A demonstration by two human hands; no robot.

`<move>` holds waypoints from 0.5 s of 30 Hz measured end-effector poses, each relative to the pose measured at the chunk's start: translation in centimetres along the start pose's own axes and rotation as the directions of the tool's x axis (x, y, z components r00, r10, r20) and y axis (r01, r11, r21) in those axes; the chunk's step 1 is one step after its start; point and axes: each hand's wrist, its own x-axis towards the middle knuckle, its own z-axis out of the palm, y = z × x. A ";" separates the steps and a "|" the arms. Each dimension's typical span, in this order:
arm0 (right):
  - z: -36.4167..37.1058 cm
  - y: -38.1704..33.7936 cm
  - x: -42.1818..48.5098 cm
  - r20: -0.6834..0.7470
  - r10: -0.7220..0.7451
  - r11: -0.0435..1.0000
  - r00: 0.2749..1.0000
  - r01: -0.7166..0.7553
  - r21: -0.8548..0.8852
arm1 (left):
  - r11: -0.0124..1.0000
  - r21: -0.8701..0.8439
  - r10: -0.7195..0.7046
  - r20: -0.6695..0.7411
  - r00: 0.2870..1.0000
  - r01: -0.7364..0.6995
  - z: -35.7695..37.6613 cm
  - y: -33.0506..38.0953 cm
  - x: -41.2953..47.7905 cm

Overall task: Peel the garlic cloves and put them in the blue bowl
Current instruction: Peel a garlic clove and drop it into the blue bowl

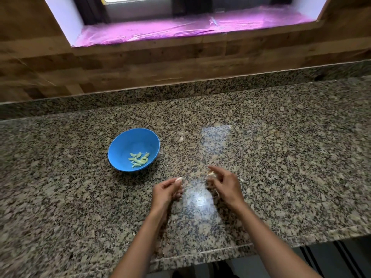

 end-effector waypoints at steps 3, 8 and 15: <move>-1.7 0.8 1.1 0.048 -0.064 0.937 0.997 0.076 -0.342 | 0.921 0.370 0.114 0.038 0.993 -0.120 -1.0 0.9 0.8; -0.4 1.5 -0.1 0.131 -0.171 0.713 0.976 0.215 -0.668 | 0.961 0.273 0.041 0.041 0.998 -0.051 -0.2 1.9 0.2; 3.4 -0.6 -1.5 0.134 0.048 0.969 0.990 -0.079 0.233 | 0.945 -0.254 -0.160 0.183 0.970 0.204 1.6 1.5 -1.8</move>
